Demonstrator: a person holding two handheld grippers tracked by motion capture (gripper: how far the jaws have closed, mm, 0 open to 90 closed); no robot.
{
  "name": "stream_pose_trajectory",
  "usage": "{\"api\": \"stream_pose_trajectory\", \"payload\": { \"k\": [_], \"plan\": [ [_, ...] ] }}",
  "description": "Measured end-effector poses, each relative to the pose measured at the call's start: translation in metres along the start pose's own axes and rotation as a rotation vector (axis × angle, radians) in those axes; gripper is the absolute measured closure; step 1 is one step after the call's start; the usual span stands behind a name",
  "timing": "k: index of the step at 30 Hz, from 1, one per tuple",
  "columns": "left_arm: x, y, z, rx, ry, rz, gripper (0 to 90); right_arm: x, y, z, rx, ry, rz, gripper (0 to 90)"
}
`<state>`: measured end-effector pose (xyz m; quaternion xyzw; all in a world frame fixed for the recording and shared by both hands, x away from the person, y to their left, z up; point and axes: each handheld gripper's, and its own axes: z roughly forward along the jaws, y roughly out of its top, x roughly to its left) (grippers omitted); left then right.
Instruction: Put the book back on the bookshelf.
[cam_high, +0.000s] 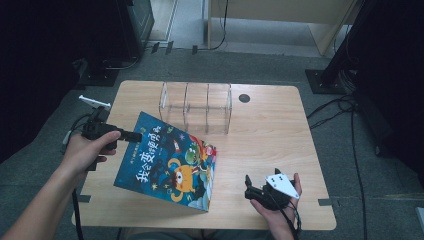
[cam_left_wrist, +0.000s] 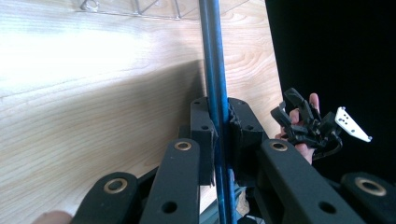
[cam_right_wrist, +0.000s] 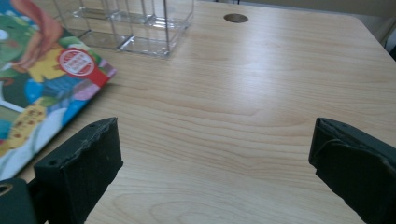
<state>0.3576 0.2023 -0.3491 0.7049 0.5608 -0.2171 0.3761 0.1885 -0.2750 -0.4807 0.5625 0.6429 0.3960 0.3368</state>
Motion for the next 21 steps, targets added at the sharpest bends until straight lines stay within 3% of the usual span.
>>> {"api": "stream_pose_trajectory", "payload": {
  "k": [9,14,21],
  "plan": [
    [-0.012,0.007,-0.01,0.012,0.03,0.007,84.3,-0.033,-0.006,0.007,0.029,-0.05,0.018,2.1],
    [-0.023,0.013,-0.017,0.011,0.076,0.025,84.5,-0.054,-0.012,0.014,0.055,-0.079,0.037,2.1],
    [-0.034,0.018,-0.02,0.027,0.11,0.044,84.7,-0.078,-0.015,0.016,0.093,-0.098,0.071,2.1]
  ]
}}
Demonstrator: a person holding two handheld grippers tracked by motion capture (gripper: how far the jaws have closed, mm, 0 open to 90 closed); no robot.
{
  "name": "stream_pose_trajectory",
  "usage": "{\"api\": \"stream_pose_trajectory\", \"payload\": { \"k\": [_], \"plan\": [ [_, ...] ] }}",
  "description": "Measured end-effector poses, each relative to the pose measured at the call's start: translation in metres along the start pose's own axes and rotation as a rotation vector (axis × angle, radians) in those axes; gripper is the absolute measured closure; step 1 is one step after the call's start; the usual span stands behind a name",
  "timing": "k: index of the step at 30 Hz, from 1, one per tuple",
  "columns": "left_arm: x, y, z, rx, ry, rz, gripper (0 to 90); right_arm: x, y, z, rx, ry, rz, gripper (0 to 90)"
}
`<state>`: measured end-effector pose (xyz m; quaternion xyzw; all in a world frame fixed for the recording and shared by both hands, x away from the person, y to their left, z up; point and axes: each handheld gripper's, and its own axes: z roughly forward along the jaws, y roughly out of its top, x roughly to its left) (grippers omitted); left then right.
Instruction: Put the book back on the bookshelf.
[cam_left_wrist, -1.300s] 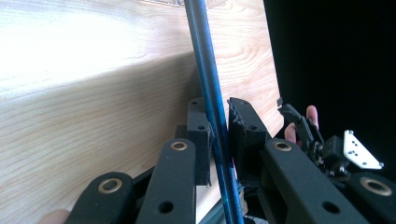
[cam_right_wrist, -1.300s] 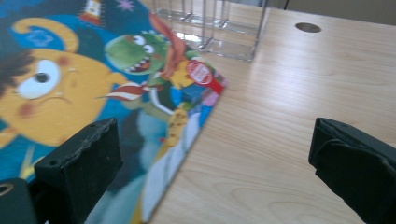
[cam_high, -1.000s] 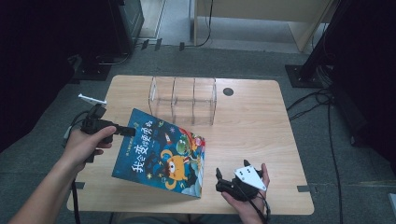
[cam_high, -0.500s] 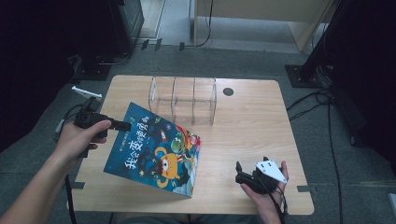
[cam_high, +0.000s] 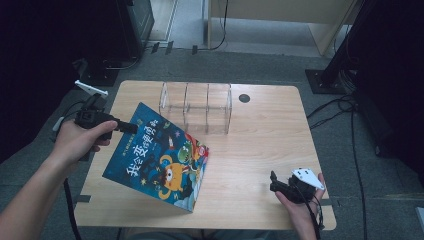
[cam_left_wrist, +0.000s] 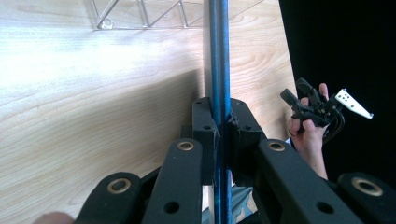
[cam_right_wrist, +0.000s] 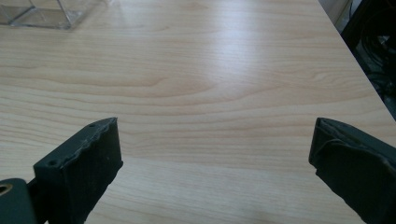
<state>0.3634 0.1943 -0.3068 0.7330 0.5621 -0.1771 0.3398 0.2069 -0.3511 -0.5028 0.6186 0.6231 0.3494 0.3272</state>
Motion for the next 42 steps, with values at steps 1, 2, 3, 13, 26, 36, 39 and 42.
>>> {"api": "stream_pose_trajectory", "payload": {
  "k": [1,2,3,13,26,36,39,42],
  "plan": [
    [-0.002,0.001,0.0,0.002,0.005,0.002,84.7,-0.003,0.0,0.001,0.006,-0.004,0.0,2.1],
    [-0.003,0.001,-0.001,0.005,0.008,0.008,84.7,-0.006,-0.001,0.002,0.014,-0.009,-0.002,2.1],
    [-0.004,0.002,-0.001,0.005,0.011,0.008,84.8,-0.009,-0.002,0.002,0.021,-0.012,0.002,2.1],
    [-0.023,0.007,-0.013,0.002,0.081,0.049,84.8,-0.031,-0.008,0.01,0.093,-0.048,-0.006,1.6],
    [-0.038,0.017,-0.025,0.008,0.174,0.059,84.8,-0.038,-0.013,0.019,0.153,-0.072,-0.006,0.0],
    [-0.053,0.024,-0.033,0.009,0.256,0.083,84.8,-0.04,-0.013,0.021,0.207,-0.014,0.009,0.0],
    [-0.059,0.025,-0.034,0.012,0.276,0.097,84.8,-0.04,-0.013,0.021,0.207,-0.013,0.01,0.0],
    [-0.062,0.026,-0.035,0.016,0.292,0.104,84.9,-0.04,-0.013,0.021,0.207,-0.013,0.01,0.0]
  ]
}}
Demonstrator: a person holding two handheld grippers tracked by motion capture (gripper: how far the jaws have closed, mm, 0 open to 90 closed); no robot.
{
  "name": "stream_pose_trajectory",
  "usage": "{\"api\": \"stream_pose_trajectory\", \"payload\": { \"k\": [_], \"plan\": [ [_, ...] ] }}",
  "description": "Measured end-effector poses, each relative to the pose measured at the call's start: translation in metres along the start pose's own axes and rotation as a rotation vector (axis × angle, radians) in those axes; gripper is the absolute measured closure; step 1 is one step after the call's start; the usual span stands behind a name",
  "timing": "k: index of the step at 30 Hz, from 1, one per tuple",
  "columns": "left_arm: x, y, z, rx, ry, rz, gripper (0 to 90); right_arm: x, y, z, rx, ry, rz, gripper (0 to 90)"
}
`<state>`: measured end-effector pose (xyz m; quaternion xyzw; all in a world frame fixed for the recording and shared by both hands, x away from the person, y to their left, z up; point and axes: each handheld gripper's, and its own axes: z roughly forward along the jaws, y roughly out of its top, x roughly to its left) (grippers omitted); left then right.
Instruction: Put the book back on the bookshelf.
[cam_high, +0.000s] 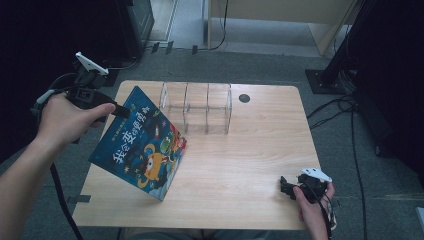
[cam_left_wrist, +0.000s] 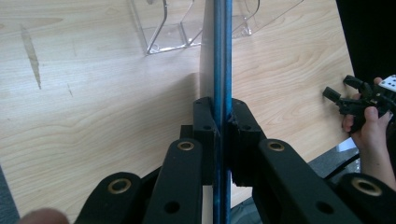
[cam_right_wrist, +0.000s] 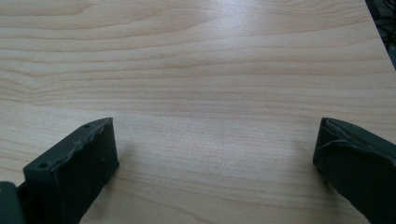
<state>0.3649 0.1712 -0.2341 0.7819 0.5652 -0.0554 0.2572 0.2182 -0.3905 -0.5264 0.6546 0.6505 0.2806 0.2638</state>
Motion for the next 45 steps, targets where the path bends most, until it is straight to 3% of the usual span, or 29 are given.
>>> {"api": "stream_pose_trajectory", "payload": {
  "k": [5,18,38,45],
  "plan": [
    [-0.006,0.003,-0.006,-0.001,0.023,0.015,84.9,0.0,0.0,0.0,0.0,0.0,0.0,0.0],
    [-0.016,0.017,-0.025,-0.026,0.037,0.024,84.9,0.0,0.0,0.0,-0.001,0.0,-0.001,0.0],
    [-0.037,0.05,-0.035,-0.018,0.104,0.035,84.9,0.0,0.0,0.0,0.0,0.007,-0.003,0.0],
    [-0.037,0.055,-0.036,-0.017,0.13,0.028,84.9,0.0,0.0,0.0,0.0,0.015,-0.008,0.0]
  ]
}}
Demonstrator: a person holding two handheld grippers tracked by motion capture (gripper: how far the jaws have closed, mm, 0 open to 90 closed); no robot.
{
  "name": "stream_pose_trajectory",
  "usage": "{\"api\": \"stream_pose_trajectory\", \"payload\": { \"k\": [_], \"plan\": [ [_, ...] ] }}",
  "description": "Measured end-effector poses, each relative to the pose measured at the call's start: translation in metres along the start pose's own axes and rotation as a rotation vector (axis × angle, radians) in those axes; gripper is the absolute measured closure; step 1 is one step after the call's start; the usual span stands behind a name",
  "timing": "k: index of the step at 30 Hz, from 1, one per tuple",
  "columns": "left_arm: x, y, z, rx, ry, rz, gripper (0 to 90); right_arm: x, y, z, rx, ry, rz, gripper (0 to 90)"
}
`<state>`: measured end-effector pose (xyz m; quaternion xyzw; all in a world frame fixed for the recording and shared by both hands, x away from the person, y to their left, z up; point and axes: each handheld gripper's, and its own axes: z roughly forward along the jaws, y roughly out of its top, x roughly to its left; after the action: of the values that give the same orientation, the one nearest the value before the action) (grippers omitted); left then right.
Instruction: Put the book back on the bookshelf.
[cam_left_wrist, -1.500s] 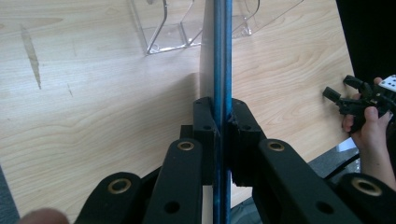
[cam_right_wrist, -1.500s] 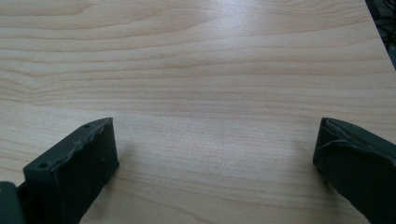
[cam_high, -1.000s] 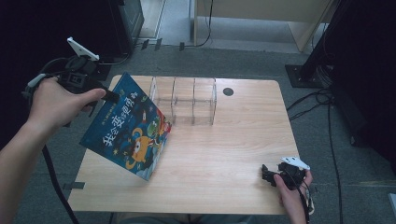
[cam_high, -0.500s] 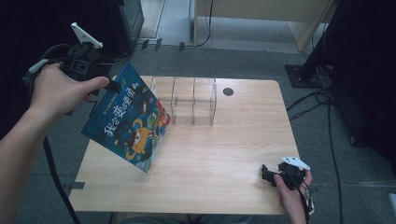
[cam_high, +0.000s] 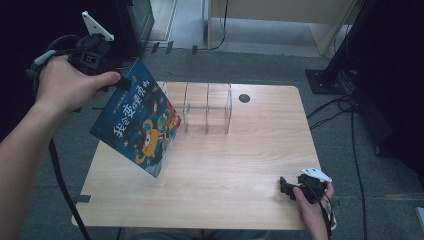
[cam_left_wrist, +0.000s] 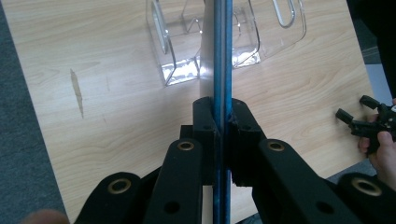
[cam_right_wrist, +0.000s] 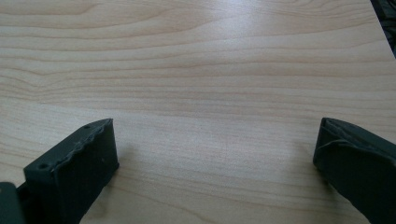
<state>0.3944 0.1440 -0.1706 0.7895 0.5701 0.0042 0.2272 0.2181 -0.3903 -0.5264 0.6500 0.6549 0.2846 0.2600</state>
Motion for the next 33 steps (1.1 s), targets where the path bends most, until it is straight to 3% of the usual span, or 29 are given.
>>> {"api": "stream_pose_trajectory", "payload": {
  "k": [13,20,33],
  "plan": [
    [0.01,0.012,0.002,-0.015,0.001,-0.038,84.9,0.0,0.0,0.0,0.0,0.002,-0.001,0.0],
    [0.013,0.021,0.012,-0.024,0.019,-0.056,84.9,0.0,0.0,0.0,-0.001,0.005,-0.004,0.0],
    [0.023,0.036,0.028,-0.035,0.01,-0.109,84.9,0.0,0.0,0.0,-0.002,0.011,-0.006,0.0]
  ]
}}
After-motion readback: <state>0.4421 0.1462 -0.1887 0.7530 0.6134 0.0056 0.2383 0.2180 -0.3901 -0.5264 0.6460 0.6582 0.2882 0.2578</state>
